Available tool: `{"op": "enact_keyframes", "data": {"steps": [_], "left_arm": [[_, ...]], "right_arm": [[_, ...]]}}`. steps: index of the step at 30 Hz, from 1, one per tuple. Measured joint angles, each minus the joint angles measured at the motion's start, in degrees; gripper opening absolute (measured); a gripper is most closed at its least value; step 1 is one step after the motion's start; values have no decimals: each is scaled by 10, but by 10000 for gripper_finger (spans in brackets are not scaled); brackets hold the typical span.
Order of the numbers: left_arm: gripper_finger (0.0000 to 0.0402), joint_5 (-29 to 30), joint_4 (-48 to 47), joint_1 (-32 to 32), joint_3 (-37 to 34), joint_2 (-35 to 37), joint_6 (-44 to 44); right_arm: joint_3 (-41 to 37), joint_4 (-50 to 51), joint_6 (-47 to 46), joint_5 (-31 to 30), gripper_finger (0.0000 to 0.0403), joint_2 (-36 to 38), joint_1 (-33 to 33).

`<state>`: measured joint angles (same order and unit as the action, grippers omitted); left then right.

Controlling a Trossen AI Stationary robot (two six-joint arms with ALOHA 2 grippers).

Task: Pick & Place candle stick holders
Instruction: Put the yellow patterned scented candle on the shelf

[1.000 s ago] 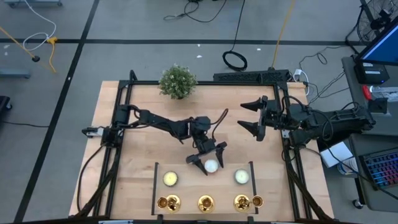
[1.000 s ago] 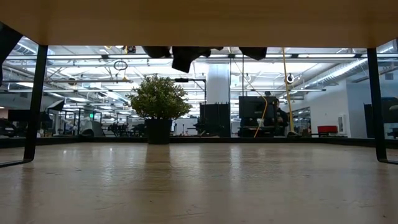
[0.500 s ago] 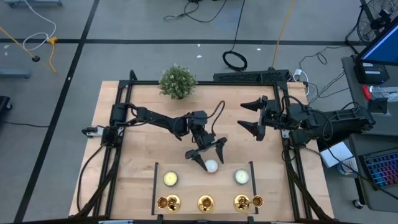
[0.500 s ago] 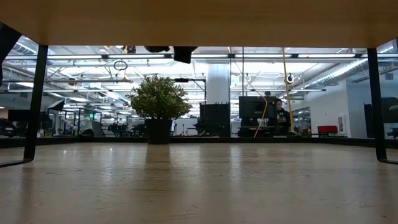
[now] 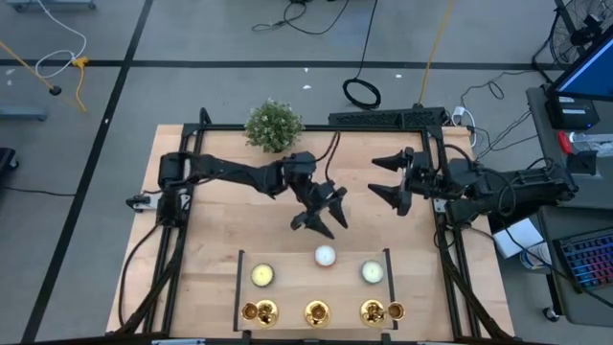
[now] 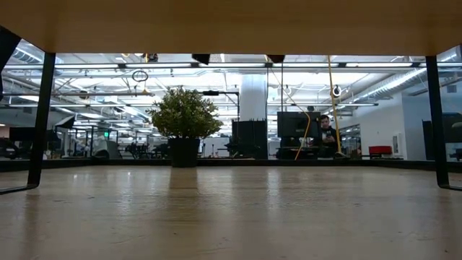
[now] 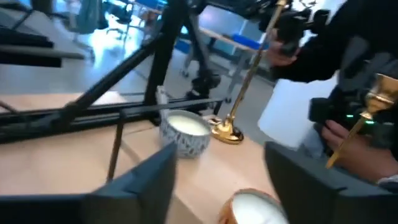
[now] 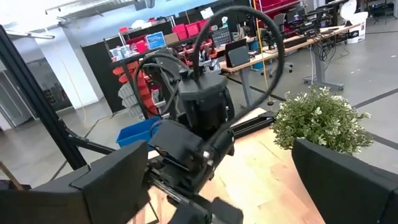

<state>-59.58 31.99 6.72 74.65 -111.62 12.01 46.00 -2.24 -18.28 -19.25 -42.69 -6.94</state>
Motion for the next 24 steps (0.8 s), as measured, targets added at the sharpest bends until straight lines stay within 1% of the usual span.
{"op": "enact_keyframes", "data": {"steps": [2,4,8,9,10,11,13,15,16,18,20,24], "left_arm": [[198,31,-36,0,0,12,-26],[144,61,-91,-2,0,34,-58],[36,151,-195,-11,0,88,-139],[18,181,-219,-14,0,99,-153],[11,217,-240,-16,4,108,-160],[11,252,-262,-18,9,118,-161],[19,298,-311,-20,21,131,-164],[24,323,-351,-21,48,131,-161],[23,329,-385,-21,63,130,-152],[15,347,-435,-26,97,126,-136],[5,381,-465,-34,125,124,-122],[8,428,-488,-53,158,122,-99]], "right_arm": [[0,1,-6,0,394,3,0],[0,5,-10,0,394,7,1],[0,4,-24,-15,394,14,1],[1,7,-28,-17,394,17,1],[1,17,-34,-17,394,19,1],[1,23,-38,-18,394,20,1],[1,38,-53,-17,394,20,1],[0,69,-73,-14,394,19,1],[0,86,-84,-10,394,18,1],[1,125,-112,11,394,16,1],[0,159,-148,31,394,11,1],[0,175,-183,95,393,2,1]]}}
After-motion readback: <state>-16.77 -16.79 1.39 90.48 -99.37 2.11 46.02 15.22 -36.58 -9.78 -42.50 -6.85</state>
